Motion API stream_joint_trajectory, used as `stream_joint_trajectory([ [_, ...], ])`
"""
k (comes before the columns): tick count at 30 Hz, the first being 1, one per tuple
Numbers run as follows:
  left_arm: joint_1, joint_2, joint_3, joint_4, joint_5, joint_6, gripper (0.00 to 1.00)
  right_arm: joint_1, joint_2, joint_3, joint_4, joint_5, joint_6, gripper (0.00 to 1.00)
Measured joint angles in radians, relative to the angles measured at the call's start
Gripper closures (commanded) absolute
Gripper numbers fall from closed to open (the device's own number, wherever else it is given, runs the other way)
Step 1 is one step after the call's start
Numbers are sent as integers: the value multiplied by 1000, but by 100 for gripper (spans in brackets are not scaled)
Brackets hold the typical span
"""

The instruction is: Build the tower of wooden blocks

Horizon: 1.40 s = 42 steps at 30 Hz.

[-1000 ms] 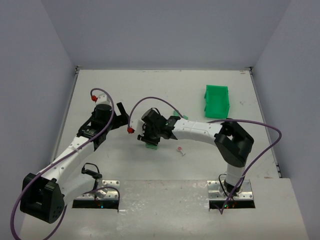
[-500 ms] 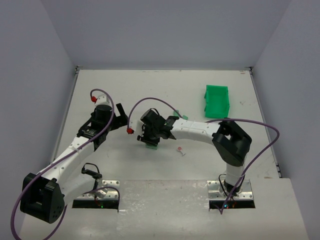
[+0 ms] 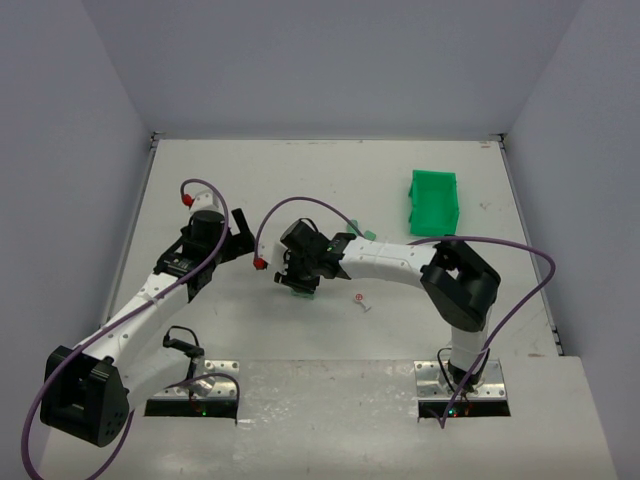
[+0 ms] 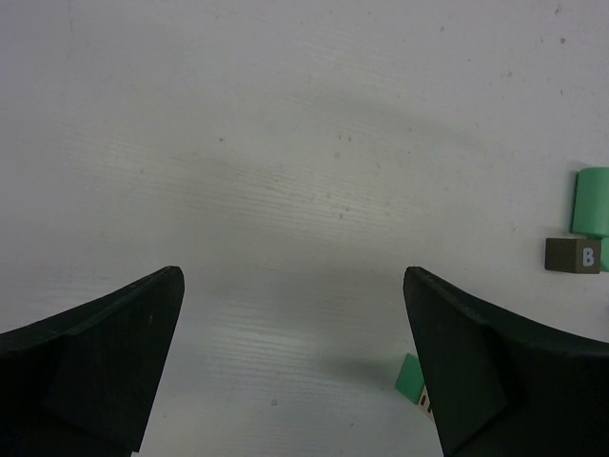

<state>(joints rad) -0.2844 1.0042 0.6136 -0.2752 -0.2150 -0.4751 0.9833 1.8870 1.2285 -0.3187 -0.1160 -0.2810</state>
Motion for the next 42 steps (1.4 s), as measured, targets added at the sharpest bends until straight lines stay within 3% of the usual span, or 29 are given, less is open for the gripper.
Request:
stream_joint_trajectory([
  [11, 0, 0, 0, 1, -2, 0, 0, 0, 0, 0, 0, 1, 2, 61],
  [35, 0, 15, 0, 20, -6, -6, 0, 4, 0, -2, 1, 35, 86, 62],
  [42, 0, 15, 0, 21, -7, -5, 0, 8, 0, -7, 9, 39, 110, 56],
])
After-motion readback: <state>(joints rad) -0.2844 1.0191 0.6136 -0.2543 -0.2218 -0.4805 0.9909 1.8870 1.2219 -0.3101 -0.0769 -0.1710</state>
